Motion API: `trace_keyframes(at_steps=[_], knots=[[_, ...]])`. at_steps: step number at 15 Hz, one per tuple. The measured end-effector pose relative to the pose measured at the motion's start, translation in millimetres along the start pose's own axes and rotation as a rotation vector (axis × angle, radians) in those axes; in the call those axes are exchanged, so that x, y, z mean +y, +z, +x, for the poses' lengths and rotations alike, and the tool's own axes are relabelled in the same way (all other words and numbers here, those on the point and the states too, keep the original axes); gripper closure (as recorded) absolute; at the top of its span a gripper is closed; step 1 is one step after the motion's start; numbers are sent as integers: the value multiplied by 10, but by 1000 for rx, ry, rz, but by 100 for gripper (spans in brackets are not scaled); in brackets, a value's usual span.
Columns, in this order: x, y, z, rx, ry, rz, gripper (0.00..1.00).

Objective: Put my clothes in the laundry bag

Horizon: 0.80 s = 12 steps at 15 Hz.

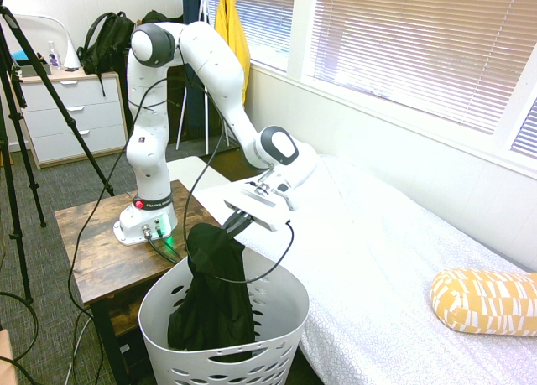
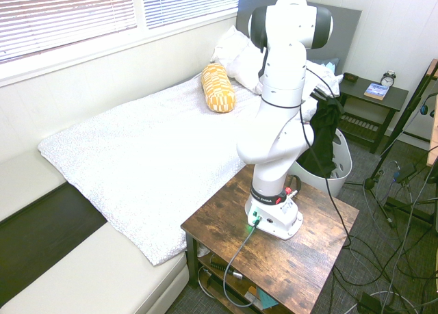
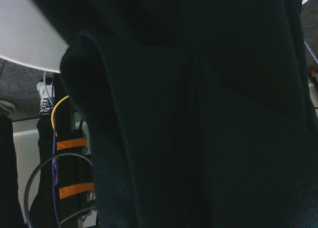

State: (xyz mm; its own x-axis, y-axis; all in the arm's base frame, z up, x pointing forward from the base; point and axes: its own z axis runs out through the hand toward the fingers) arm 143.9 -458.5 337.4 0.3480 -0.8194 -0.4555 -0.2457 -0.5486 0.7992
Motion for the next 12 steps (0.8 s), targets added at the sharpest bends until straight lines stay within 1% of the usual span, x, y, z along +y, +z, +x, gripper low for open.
trace_keyframes(at_steps=[4, 7, 8, 12], knots=[[-30, -20, 19, 5, -5, -10, 0], [-65, -105, 35, 27, -10, -24, 0], [-104, -171, 70, 68, -12, -14, 0], [-364, -470, 188, 280, -31, 120, 0]])
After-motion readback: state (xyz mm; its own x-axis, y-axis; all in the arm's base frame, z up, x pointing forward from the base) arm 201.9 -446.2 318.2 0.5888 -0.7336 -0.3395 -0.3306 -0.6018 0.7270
